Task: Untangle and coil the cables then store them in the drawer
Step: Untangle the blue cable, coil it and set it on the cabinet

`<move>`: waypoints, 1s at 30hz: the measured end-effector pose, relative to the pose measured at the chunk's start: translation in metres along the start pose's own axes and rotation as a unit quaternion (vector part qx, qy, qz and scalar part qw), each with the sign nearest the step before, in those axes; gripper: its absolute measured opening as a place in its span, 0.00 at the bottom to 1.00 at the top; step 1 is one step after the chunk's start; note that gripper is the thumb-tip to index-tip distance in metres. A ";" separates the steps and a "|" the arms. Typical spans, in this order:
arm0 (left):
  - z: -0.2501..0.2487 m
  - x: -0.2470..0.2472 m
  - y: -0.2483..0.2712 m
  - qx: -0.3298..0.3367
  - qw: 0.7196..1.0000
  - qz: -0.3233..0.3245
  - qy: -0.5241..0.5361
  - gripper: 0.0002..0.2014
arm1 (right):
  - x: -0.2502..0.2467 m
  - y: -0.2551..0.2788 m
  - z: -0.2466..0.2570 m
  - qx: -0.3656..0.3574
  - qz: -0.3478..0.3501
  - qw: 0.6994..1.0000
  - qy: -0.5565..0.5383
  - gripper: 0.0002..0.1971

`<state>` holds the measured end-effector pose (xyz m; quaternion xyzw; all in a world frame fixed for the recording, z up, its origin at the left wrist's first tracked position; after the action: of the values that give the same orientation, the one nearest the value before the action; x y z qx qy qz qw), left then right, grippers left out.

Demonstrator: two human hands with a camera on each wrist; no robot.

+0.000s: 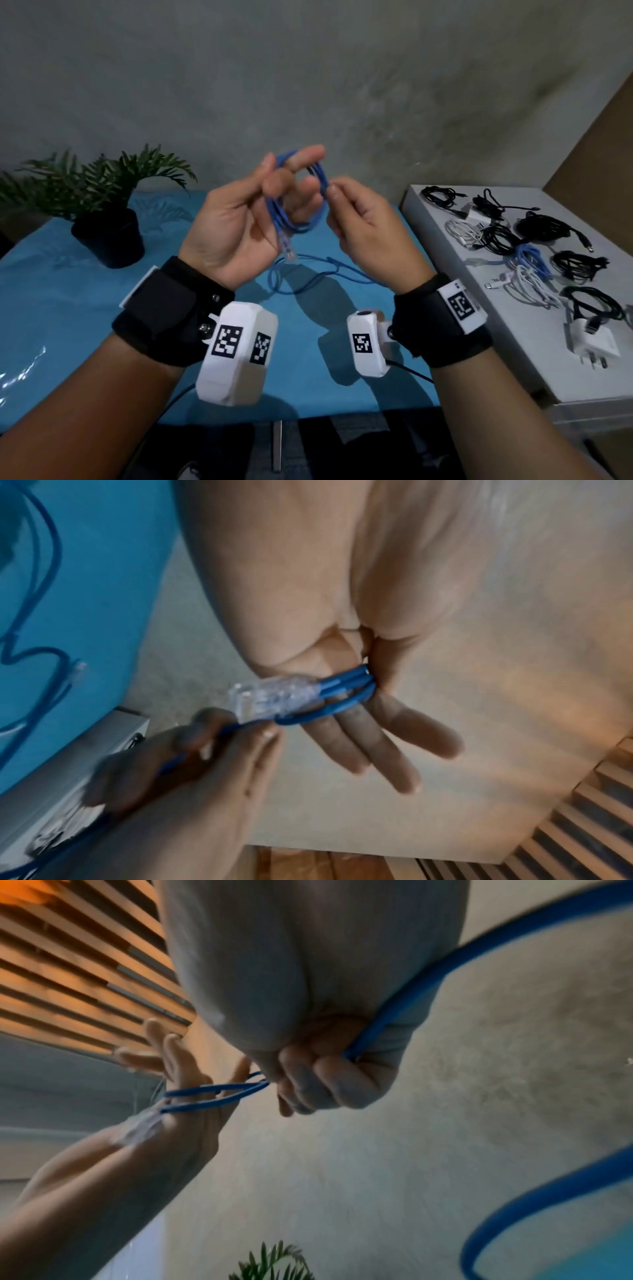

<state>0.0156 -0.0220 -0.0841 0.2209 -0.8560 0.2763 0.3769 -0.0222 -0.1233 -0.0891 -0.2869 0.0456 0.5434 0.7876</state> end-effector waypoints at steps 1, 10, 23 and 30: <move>-0.006 -0.001 -0.002 0.019 1.000 -0.004 0.016 0.21 | 0.006 0.000 -0.006 0.009 0.008 0.999 0.040 0.11; -0.026 -0.043 -0.009 0.120 0.874 -0.118 -0.455 0.11 | 0.048 0.017 0.005 0.019 0.144 0.957 0.250 0.11; 0.038 0.006 0.012 -0.144 0.911 0.091 -0.375 0.20 | -0.039 0.005 0.026 0.022 -0.060 0.998 -0.018 0.09; 0.010 0.021 0.002 -0.033 0.999 0.034 -0.004 0.17 | -0.011 0.001 0.011 0.041 -0.057 0.997 -0.015 0.15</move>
<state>-0.0042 -0.0304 -0.0743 0.1803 -0.8731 0.2593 0.3715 -0.0301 -0.1269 -0.0766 -0.2484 0.0390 0.4994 0.8290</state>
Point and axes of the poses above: each hand's wrist, its own y-axis away from the middle knuckle, its own x-axis out of the palm, z = x × y, the point moved 10 cm from there along -y, towards the middle knuckle, and after that the axes turned 4 degrees about x, right-handed, at the moved point
